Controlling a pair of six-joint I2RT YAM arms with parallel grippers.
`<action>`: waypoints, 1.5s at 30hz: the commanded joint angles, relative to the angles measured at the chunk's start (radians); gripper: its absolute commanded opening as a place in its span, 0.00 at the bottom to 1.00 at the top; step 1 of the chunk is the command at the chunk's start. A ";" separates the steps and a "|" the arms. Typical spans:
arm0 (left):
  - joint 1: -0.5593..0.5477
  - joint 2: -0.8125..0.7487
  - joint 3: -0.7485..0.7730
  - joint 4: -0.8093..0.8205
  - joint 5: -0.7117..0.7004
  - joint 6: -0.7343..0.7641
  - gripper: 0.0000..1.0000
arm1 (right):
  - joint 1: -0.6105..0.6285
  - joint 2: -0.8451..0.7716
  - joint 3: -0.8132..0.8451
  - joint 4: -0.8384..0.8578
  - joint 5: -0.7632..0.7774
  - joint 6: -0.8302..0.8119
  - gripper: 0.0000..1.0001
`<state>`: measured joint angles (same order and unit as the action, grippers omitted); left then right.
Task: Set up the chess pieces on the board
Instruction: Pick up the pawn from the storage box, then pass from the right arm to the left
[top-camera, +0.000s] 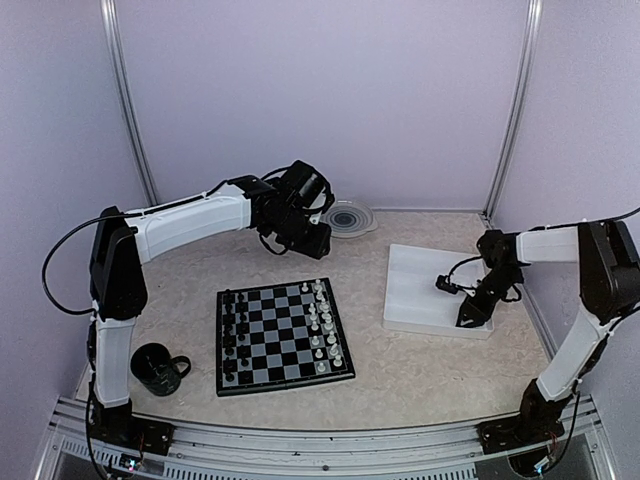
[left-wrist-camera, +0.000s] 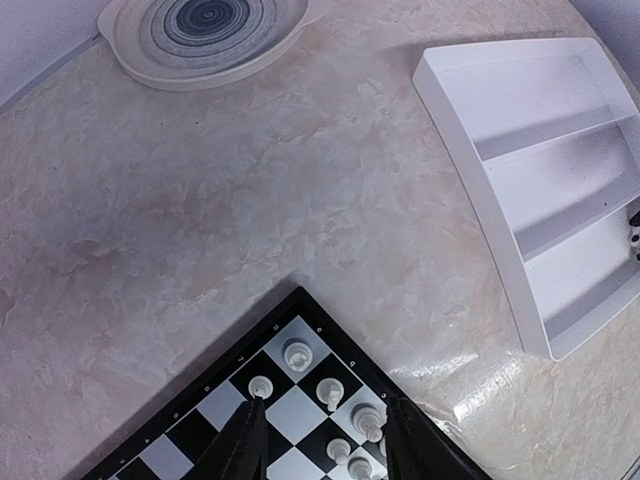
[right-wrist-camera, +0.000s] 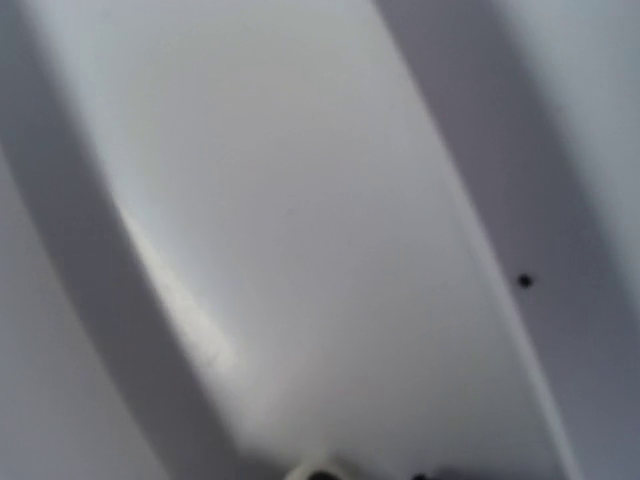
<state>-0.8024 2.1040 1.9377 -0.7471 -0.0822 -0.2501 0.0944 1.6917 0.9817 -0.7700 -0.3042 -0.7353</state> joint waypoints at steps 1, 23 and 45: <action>-0.008 -0.002 -0.020 0.024 0.007 -0.012 0.42 | -0.002 0.026 0.000 0.018 0.020 0.021 0.37; -0.065 -0.053 -0.130 0.364 0.136 -0.022 0.43 | 0.002 -0.016 0.314 -0.071 -0.452 0.211 0.17; -0.325 -0.039 -0.327 1.270 -0.299 0.181 0.46 | 0.002 -0.091 0.014 1.200 -1.076 1.530 0.15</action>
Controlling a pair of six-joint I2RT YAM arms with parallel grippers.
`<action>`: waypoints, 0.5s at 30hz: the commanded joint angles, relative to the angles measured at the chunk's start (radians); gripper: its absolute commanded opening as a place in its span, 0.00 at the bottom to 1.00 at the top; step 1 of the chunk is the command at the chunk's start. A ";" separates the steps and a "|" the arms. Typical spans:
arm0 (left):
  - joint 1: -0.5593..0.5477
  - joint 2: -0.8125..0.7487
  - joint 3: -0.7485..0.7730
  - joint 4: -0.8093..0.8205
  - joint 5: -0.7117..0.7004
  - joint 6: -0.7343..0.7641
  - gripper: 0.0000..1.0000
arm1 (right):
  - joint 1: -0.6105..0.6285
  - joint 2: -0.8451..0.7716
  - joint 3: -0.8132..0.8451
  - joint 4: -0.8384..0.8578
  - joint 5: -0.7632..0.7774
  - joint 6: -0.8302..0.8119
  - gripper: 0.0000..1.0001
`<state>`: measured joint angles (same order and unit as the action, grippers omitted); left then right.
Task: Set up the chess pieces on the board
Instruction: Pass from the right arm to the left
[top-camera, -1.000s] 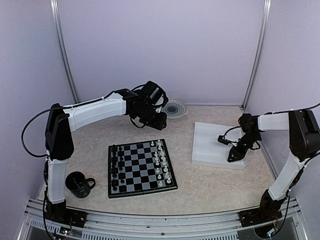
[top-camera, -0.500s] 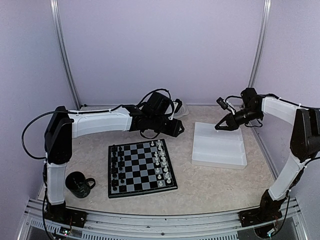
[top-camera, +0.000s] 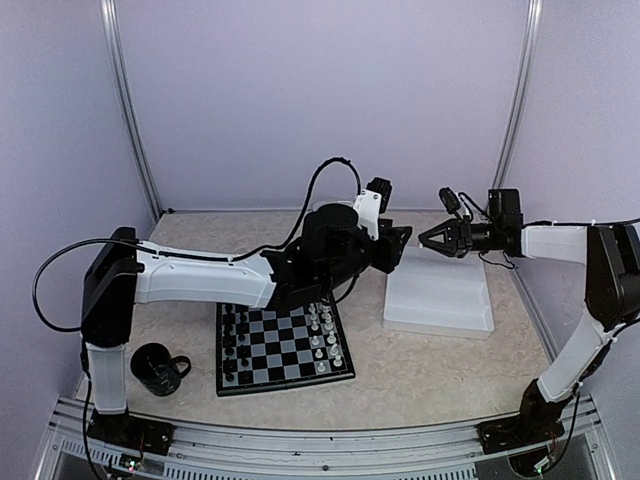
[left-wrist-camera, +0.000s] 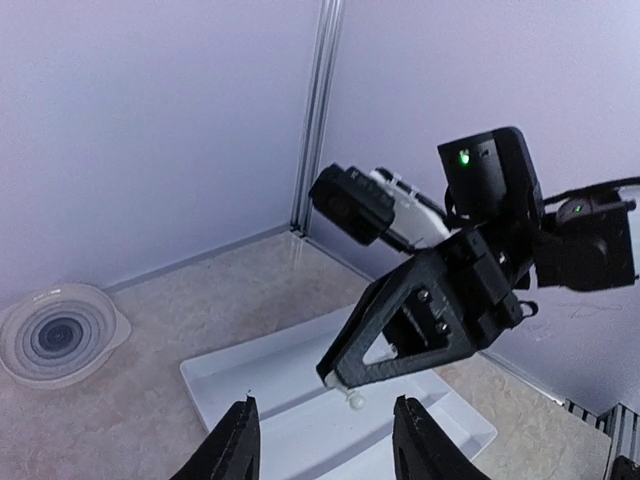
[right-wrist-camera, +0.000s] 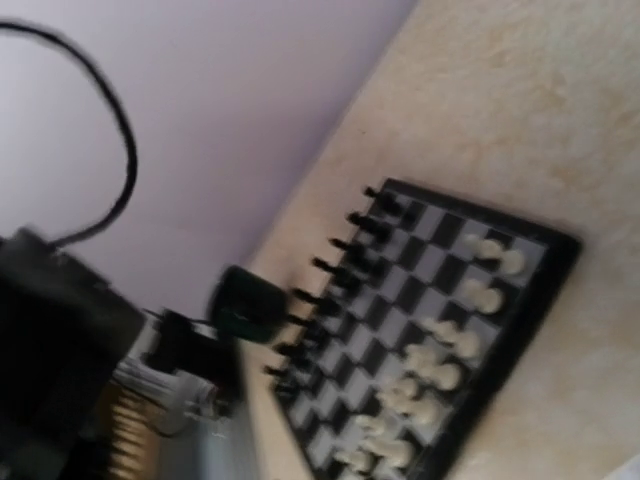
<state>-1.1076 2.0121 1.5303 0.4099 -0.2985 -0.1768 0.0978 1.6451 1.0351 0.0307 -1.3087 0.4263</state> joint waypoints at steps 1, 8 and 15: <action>-0.027 0.072 0.094 0.112 -0.090 0.116 0.46 | -0.001 -0.046 -0.043 0.421 -0.071 0.388 0.15; -0.042 0.166 0.195 0.059 -0.115 0.109 0.40 | -0.001 -0.067 -0.092 0.588 -0.061 0.544 0.16; -0.050 0.217 0.246 0.052 -0.097 0.109 0.35 | -0.002 -0.071 -0.093 0.606 -0.052 0.569 0.16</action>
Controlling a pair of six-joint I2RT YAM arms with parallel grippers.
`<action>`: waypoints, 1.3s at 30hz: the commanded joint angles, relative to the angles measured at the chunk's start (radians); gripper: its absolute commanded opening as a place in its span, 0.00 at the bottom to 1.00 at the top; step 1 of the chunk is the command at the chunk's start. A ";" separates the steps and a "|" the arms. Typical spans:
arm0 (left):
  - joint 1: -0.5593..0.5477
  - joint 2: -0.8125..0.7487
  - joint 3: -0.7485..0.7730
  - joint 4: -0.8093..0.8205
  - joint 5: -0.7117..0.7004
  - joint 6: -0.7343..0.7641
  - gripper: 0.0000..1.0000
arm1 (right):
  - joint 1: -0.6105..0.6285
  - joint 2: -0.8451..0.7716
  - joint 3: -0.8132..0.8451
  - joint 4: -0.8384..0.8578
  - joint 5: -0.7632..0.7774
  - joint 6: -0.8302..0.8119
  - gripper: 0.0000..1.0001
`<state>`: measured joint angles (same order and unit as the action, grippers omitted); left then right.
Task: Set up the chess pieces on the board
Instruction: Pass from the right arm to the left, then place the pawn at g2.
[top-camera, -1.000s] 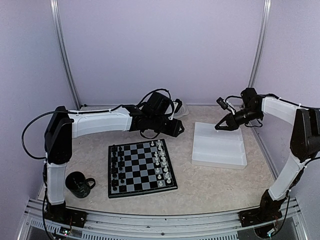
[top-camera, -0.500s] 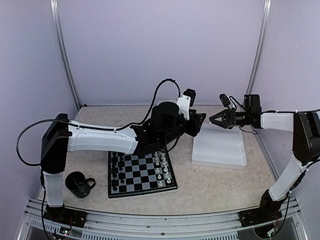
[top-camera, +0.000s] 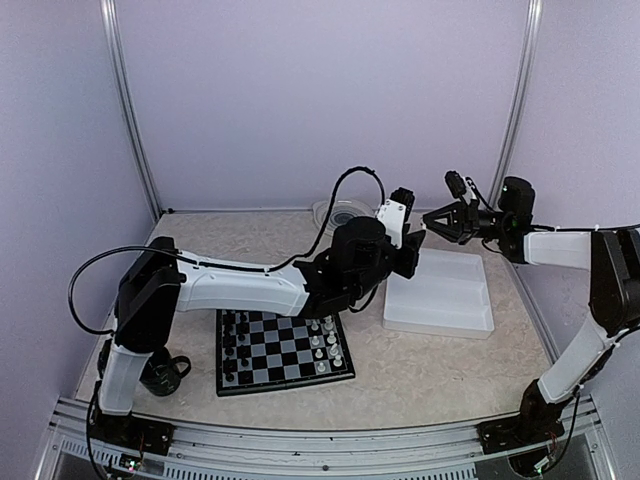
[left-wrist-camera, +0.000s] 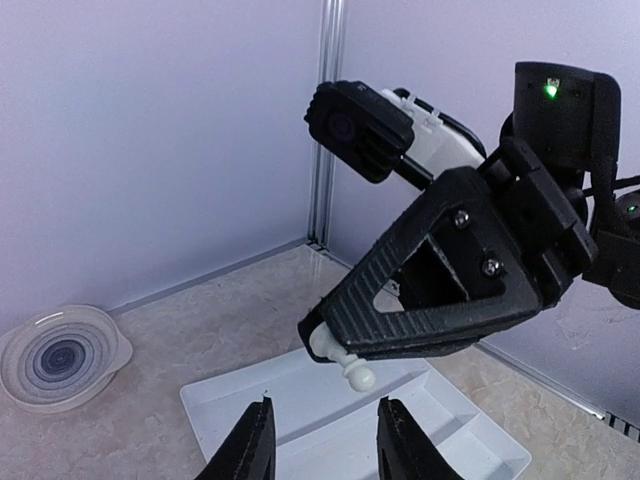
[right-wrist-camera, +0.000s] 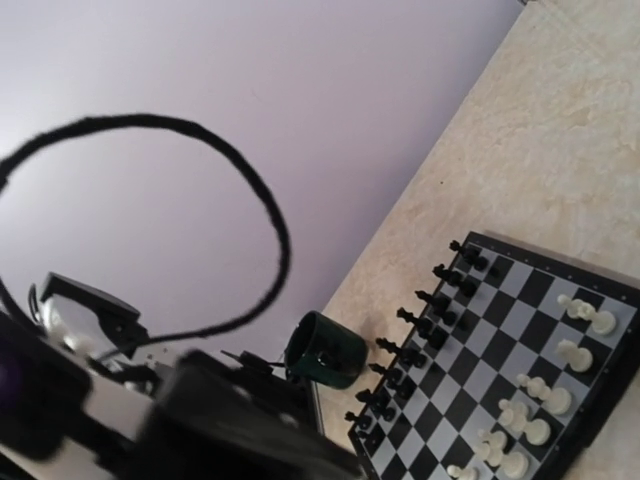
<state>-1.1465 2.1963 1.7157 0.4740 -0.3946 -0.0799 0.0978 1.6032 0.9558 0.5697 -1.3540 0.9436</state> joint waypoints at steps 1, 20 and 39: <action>-0.012 0.037 0.068 -0.017 0.003 0.013 0.35 | -0.002 -0.028 -0.015 0.069 -0.005 0.053 0.16; -0.003 0.116 0.195 -0.111 -0.007 -0.017 0.26 | 0.019 -0.034 -0.022 0.065 -0.003 0.052 0.17; 0.037 0.010 0.145 -0.206 0.041 -0.019 0.00 | -0.030 -0.052 0.042 -0.130 -0.035 -0.121 0.46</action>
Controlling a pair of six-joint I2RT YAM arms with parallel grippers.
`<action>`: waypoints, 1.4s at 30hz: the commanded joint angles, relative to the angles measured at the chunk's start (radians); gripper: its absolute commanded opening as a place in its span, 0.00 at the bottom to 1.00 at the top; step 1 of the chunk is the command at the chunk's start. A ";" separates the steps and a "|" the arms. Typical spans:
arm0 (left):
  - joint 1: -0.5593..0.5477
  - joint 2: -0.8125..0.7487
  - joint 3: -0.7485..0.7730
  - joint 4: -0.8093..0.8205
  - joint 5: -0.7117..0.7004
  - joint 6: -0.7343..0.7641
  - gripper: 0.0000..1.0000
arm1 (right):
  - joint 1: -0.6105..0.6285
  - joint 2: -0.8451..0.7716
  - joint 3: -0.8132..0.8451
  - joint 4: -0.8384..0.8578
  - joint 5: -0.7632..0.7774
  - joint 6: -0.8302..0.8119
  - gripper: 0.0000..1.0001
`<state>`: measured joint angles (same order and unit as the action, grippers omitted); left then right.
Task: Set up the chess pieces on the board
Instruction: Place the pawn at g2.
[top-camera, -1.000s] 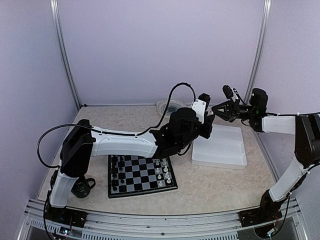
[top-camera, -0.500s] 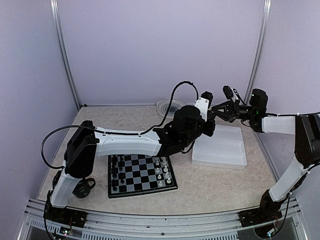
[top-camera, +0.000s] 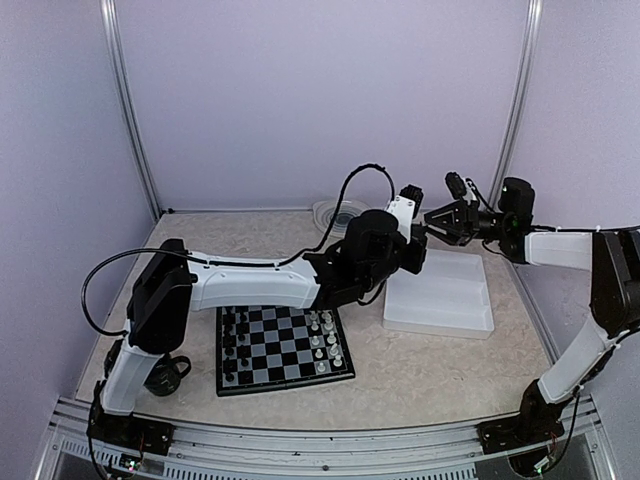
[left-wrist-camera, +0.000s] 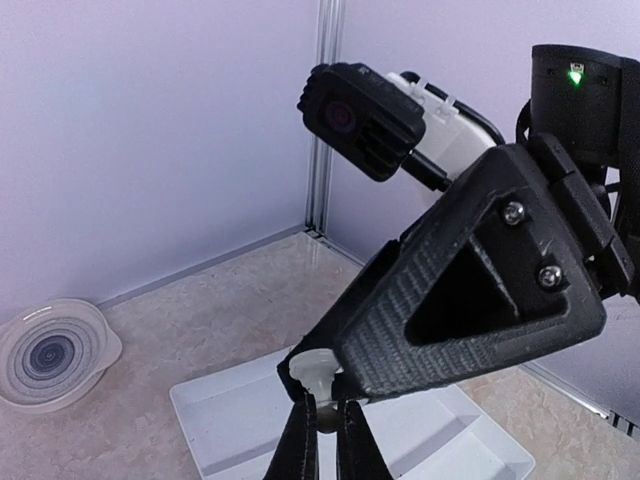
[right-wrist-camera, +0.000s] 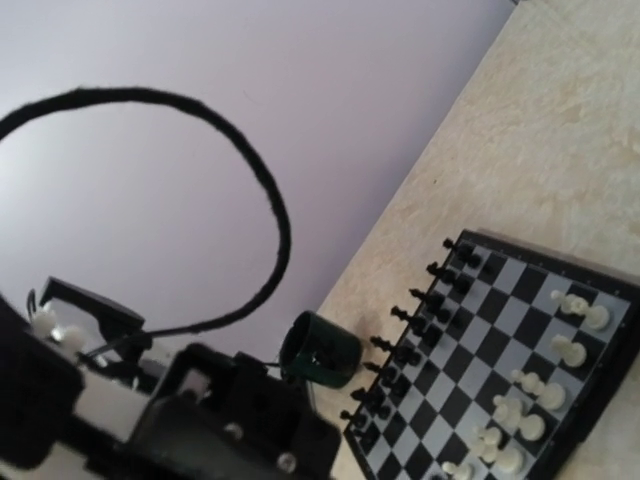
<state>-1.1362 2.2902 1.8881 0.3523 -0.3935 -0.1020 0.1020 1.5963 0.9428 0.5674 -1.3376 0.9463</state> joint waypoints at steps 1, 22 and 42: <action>0.035 -0.110 -0.037 -0.121 0.068 -0.008 0.00 | -0.054 -0.049 0.071 -0.173 -0.055 -0.183 0.48; 0.437 -0.314 0.018 -1.365 0.776 -0.312 0.00 | -0.208 -0.080 0.140 -0.859 0.142 -1.011 0.53; 0.434 -0.081 0.072 -1.463 0.643 -0.224 0.00 | -0.208 -0.089 0.120 -0.862 0.164 -1.026 0.53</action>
<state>-0.6998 2.1742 1.9091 -1.1099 0.2646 -0.3500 -0.1013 1.5330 1.0737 -0.2855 -1.1870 -0.0631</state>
